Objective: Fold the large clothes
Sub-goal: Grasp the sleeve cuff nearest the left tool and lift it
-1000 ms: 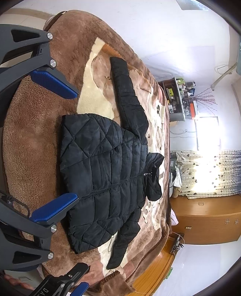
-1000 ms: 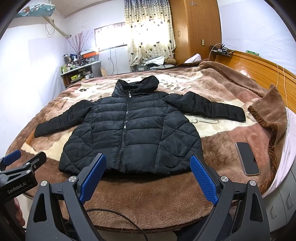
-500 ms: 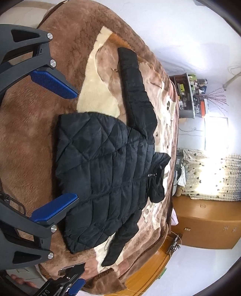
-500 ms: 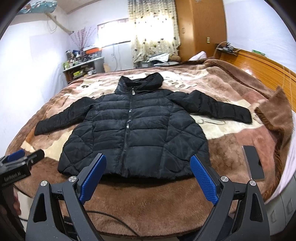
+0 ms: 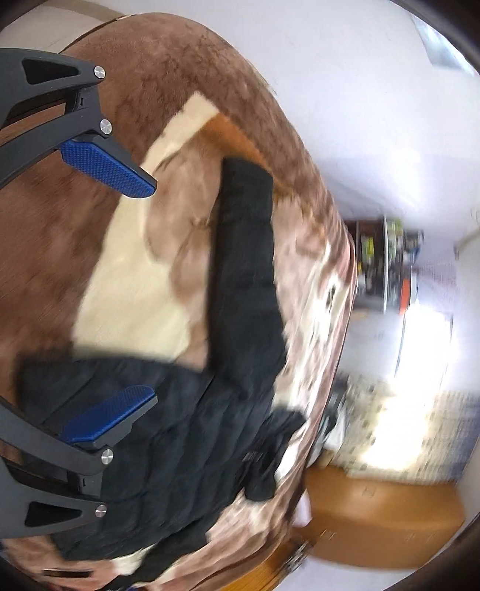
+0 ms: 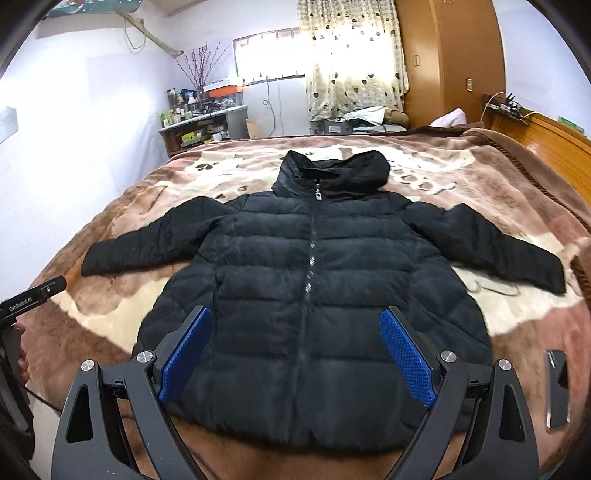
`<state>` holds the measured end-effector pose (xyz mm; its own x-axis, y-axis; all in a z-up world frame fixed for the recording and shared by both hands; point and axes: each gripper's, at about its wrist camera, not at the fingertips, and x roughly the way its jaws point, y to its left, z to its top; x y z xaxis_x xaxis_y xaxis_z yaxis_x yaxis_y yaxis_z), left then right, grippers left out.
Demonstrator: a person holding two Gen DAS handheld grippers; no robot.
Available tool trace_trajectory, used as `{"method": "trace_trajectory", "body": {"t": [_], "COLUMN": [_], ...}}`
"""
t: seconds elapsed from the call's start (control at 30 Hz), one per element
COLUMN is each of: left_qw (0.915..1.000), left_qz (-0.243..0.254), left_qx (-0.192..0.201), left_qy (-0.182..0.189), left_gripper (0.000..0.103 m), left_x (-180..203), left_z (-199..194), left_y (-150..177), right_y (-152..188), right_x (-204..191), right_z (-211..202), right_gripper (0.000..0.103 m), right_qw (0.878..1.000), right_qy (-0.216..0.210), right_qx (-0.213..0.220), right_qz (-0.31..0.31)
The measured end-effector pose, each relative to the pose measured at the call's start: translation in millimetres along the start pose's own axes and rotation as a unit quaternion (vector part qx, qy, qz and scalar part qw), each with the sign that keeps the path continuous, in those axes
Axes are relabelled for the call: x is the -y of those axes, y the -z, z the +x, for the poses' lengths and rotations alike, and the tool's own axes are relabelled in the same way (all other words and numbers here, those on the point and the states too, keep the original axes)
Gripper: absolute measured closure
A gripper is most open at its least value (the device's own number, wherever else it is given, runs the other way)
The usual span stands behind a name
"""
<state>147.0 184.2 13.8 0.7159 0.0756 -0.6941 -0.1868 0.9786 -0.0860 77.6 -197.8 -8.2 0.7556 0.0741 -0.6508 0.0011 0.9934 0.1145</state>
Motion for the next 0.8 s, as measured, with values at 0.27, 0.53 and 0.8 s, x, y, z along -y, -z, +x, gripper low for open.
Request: {"method": "trace_trajectory", "body": {"t": [0.27, 0.53, 0.8], "left_qw": [0.9922, 0.9746, 0.9535], "left_qz": [-0.121, -0.216, -0.288], "left_qx": [-0.031, -0.058, -0.084], "left_qy": [0.000, 0.010, -0.029], "left_gripper": [0.000, 0.000, 0.001], "left_x": [-82.9, -129.7, -158.2], "left_z": [95.6, 180.7, 248.3], "left_y": [-36.9, -59.1, -67.4], "right_y": [-20.0, -27.6, -27.2], "right_x": [-12.4, -28.1, -36.7], "right_z": [52.1, 101.4, 135.8], "right_gripper": [0.011, 0.010, 0.011], "right_qw": [1.000, 0.999, 0.998], "right_qy": [-0.005, -0.018, -0.008], "right_qx": [0.001, -0.012, -0.029], "right_qz": [-0.004, -0.025, -0.054]}}
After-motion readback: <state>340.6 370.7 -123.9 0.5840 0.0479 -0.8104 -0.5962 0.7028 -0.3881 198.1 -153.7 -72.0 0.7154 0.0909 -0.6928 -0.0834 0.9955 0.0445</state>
